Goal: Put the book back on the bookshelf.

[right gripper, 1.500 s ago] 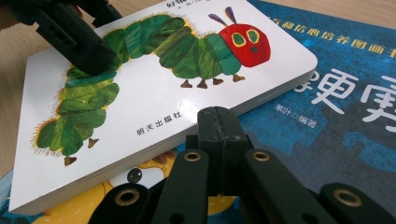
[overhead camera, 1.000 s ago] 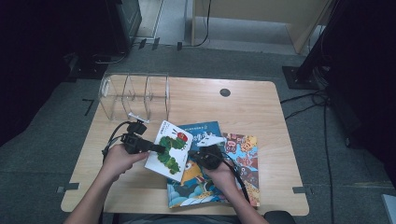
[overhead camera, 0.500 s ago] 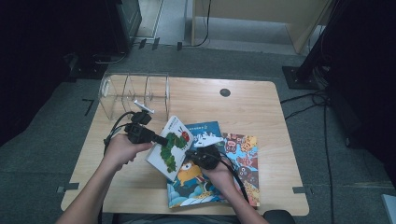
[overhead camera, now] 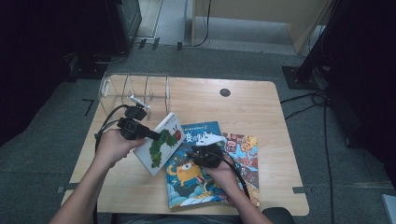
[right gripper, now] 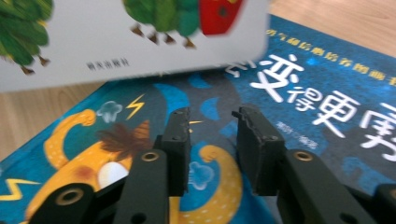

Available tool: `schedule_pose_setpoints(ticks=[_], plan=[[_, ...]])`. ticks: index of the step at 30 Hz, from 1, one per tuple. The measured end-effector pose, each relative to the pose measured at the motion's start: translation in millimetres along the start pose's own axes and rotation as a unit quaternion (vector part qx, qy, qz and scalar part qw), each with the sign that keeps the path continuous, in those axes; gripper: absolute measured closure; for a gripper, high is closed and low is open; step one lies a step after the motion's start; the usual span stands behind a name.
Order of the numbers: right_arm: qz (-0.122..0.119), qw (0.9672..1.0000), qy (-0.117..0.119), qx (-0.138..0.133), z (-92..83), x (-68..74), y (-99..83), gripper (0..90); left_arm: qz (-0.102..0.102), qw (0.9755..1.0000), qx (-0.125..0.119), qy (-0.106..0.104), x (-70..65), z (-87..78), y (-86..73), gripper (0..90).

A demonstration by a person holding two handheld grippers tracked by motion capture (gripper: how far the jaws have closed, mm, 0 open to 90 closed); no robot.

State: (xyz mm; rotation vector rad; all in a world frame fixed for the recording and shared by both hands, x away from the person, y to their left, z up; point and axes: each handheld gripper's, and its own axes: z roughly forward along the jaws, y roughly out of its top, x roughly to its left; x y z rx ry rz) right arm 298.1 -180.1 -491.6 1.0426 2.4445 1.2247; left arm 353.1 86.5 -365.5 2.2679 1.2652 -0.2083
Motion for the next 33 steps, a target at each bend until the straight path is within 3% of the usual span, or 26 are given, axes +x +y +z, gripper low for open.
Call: schedule_pose_setpoints(ticks=[5,11,22,30,33], plan=[[-0.005,0.9999,-0.011,-0.004,0.4,-3.0,-0.4,58.5,-0.004,0.9994,-0.007,0.032,3.9,-7.9,-2.6,77.8],[-0.016,0.9996,-0.022,-0.003,1.6,-2.6,0.0,54.4,-0.024,0.9984,-0.014,0.05,11.4,-13.0,-4.4,77.8],[-0.019,0.9995,-0.023,-0.002,2.5,-4.3,0.7,53.3,-0.065,0.996,-0.018,0.058,33.3,-19.0,-4.0,77.7],[-0.023,0.9994,-0.027,-0.001,3.3,-4.3,1.3,53.3,-0.087,0.9935,-0.03,0.067,35.4,-24.6,8.7,77.8],[-0.022,0.9994,-0.027,0.0,3.4,-4.0,1.4,53.3,-0.088,0.9919,-0.032,0.086,33.2,-26.0,16.7,77.8]])
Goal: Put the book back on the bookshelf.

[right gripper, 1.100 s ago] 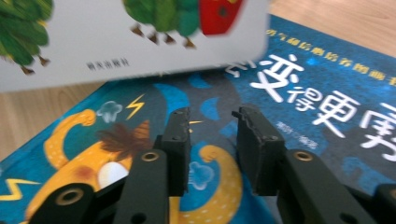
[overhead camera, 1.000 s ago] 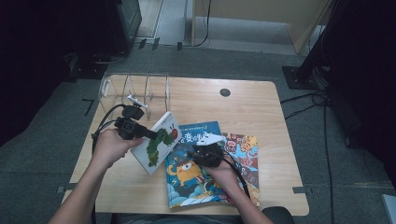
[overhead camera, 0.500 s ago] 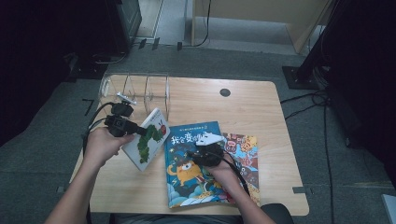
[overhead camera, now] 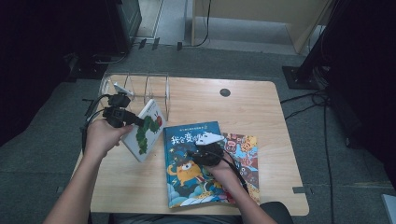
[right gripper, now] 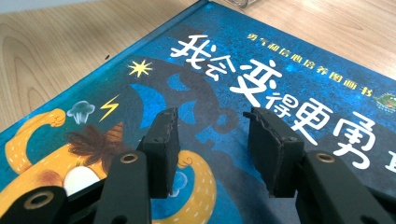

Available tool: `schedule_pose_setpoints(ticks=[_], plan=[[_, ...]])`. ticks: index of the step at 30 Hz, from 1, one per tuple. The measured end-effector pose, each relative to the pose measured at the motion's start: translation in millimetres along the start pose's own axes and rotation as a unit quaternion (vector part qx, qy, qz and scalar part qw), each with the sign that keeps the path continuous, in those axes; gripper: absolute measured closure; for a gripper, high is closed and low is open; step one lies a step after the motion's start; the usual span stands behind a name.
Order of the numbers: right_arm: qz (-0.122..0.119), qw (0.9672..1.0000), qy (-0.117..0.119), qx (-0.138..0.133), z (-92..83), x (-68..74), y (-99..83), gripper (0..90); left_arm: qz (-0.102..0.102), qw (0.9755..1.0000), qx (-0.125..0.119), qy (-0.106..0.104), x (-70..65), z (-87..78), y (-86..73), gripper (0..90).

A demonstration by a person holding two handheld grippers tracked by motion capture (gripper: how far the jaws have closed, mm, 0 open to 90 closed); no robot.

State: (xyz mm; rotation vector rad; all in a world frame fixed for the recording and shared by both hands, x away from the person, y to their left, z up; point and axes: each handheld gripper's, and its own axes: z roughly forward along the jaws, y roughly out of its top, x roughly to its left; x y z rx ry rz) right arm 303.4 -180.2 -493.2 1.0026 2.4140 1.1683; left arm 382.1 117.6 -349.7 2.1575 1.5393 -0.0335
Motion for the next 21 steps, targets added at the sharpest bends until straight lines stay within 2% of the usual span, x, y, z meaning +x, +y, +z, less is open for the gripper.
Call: schedule_pose_setpoints(ticks=[3,7,10,15,21], plan=[[-0.001,1.0,0.0,0.0,0.0,-0.1,-0.1,53.3,-0.001,0.9999,-0.002,0.012,-2.4,0.0,5.7,77.7],[-0.002,1.0,-0.002,0.0,0.1,0.3,-0.1,53.3,-0.012,0.9999,-0.006,0.007,-2.6,1.6,12.7,77.8],[-0.003,1.0,-0.002,0.0,0.1,0.4,-0.1,53.3,-0.018,0.9995,-0.013,0.02,-2.5,3.0,16.9,77.7],[-0.003,1.0,-0.002,0.0,0.2,0.3,-0.1,53.4,-0.027,0.9993,-0.02,0.015,-5.2,4.3,23.5,77.8],[-0.003,1.0,-0.004,0.0,0.2,1.1,-0.1,53.3,-0.035,0.9983,-0.026,0.039,-7.4,7.8,33.7,77.8]])
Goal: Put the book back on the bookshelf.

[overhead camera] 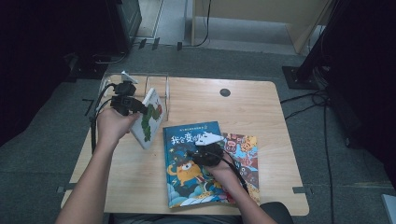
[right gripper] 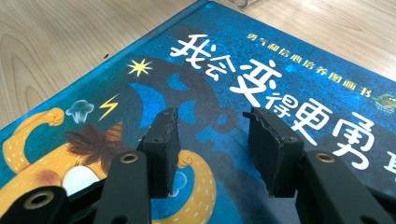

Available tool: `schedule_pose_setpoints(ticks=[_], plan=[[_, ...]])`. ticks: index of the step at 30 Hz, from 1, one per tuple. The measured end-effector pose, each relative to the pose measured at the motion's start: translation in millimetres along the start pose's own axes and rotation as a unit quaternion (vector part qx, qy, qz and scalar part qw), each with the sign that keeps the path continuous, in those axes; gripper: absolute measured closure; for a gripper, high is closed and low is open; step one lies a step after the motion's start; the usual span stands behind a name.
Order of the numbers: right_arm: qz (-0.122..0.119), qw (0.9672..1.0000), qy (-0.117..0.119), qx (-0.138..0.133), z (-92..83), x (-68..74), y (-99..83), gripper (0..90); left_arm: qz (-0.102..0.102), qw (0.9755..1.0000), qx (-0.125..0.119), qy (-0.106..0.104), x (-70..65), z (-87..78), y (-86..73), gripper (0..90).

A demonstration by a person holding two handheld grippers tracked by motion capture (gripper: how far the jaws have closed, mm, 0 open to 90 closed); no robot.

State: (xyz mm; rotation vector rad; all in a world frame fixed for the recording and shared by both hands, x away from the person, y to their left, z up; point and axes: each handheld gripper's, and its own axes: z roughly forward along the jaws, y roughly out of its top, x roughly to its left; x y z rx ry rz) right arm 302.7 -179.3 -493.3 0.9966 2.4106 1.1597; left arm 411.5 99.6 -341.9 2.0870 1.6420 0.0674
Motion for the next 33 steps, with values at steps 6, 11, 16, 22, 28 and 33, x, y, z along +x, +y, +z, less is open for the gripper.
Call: schedule_pose_setpoints(ticks=[6,11,16,22,28,33], plan=[[0.0,1.0,0.0,0.001,0.0,0.3,0.0,53.4,-0.012,0.9999,-0.001,0.005,-1.0,9.3,7.8,77.8],[0.0,1.0,0.0,0.0,0.0,-0.1,0.0,53.6,-0.016,0.9997,-0.003,0.018,-3.3,16.8,12.9,77.8],[0.001,1.0,0.0,0.0,0.1,0.2,0.0,53.7,-0.018,0.9996,-0.002,0.023,-6.1,20.9,22.2,77.8],[-0.001,1.0,-0.001,0.0,0.4,-0.4,0.2,54.1,-0.014,0.9995,-0.005,0.026,-8.5,27.0,32.7,77.8],[-0.002,1.0,-0.002,-0.001,1.2,-0.8,0.7,54.7,-0.011,0.9991,-0.004,0.04,-11.3,35.7,42.3,77.8],[-0.001,1.0,-0.002,-0.001,1.5,-0.9,1.0,54.9,-0.006,0.9983,-0.01,0.058,-15.6,42.4,50.0,77.8]])
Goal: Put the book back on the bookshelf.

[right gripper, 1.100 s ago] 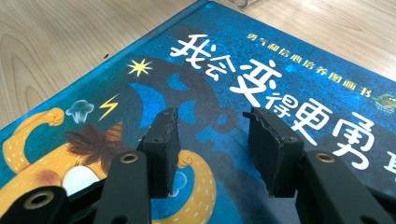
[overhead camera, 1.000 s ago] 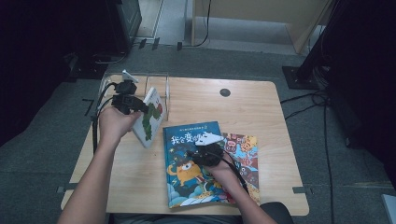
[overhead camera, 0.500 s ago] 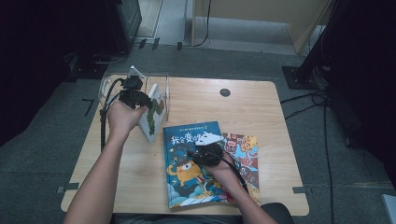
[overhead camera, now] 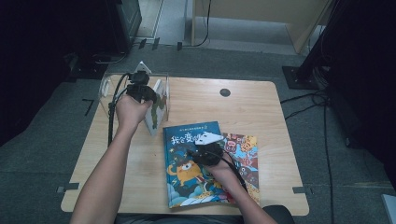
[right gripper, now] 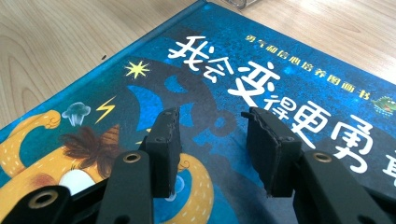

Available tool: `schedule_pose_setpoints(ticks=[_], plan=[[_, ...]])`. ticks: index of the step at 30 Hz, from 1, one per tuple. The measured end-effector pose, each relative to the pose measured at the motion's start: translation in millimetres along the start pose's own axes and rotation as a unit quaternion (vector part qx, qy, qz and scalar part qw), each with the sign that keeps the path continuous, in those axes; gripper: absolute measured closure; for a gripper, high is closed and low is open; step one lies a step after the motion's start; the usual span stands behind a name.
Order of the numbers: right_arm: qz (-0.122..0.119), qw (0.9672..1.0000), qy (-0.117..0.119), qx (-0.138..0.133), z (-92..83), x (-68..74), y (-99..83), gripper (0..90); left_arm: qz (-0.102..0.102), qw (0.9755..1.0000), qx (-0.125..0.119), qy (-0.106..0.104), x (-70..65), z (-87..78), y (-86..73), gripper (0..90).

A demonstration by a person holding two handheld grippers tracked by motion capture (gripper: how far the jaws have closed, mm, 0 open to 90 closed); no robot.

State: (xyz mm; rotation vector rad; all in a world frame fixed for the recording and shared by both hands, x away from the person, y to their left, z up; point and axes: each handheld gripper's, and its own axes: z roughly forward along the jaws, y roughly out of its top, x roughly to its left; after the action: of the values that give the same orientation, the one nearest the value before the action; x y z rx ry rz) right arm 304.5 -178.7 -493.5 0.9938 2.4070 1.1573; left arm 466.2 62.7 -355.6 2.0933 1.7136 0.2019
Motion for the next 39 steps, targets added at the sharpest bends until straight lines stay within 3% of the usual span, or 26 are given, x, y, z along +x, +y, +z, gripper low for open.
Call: schedule_pose_setpoints(ticks=[13,19,39], plan=[[0.0,1.0,0.0,0.0,0.1,0.0,0.0,55.1,-0.01,0.9999,-0.007,-0.005,5.4,12.3,15.9,77.7],[0.001,1.0,-0.001,0.001,0.2,0.1,0.1,55.5,-0.005,1.0,-0.007,-0.001,4.7,19.0,21.2,77.6],[0.0,1.0,-0.001,0.001,0.3,0.0,0.1,55.6,-0.001,0.9999,-0.007,0.009,6.7,34.7,22.2,77.3]])
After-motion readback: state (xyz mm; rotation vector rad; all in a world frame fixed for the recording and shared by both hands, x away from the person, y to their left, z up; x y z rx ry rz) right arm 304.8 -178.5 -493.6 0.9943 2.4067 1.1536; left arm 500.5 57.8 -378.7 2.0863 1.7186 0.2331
